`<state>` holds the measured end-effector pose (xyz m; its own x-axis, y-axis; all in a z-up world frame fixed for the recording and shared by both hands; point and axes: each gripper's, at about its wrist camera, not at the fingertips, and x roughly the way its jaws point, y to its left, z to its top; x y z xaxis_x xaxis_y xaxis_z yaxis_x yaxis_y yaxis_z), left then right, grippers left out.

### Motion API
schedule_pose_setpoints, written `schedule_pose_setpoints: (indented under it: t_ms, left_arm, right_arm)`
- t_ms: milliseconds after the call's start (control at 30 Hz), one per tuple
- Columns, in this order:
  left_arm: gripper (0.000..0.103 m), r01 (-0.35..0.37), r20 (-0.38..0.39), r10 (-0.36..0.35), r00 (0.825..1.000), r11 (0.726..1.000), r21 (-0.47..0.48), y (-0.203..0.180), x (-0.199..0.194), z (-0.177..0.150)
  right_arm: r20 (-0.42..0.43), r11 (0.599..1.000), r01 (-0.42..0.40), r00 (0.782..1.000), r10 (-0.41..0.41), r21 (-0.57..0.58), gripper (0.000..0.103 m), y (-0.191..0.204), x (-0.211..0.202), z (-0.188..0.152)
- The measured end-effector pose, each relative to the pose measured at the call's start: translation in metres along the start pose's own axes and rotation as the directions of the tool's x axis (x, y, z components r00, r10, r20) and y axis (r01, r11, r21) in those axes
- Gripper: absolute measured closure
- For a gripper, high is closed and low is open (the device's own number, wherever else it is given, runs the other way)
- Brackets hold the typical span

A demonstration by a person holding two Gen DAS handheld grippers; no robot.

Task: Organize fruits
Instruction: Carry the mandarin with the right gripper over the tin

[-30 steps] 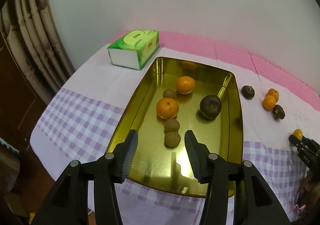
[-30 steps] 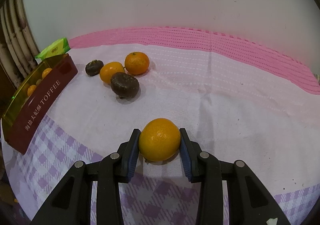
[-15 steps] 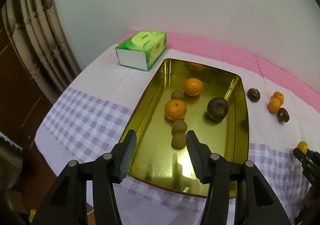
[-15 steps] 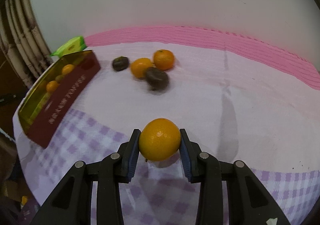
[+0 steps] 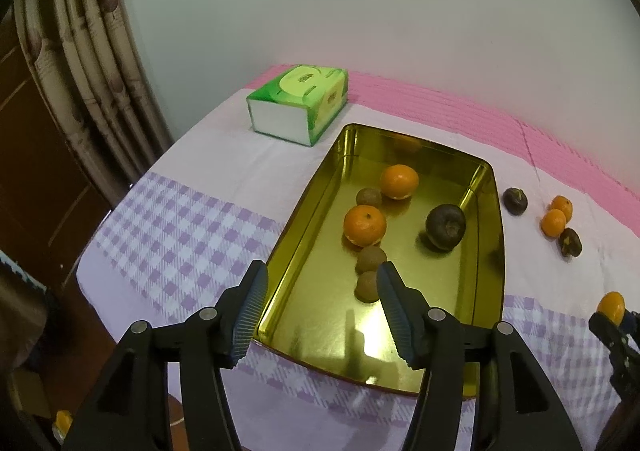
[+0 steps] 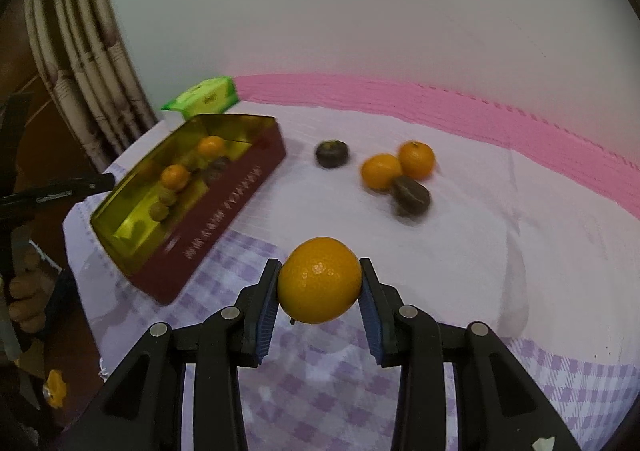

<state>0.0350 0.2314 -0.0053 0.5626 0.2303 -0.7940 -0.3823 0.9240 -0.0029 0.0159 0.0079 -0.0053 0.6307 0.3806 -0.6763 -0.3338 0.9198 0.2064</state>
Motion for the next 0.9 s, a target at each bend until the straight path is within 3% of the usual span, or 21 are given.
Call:
schedule_pose_setpoints:
  t_ms: [600, 900]
  left_arm:
    - [0.043, -0.059, 0.011, 0.059, 0.998, 0.997, -0.040, 0.009, -0.003, 0.001]
    - [0.040, -0.121, 0.002, 0.123, 0.992, 0.981, -0.150, 0.037, -0.001, 0.002]
  right_arm:
    - [0.007, 0.992, -0.066, 0.998, 0.067, -0.110, 0.068, 0.057, -0.004, 0.024]
    - [-0.003, 0.977, -0.115, 0.993, 0.116, -0.182, 0.068, 0.095, 0.007, 0.046]
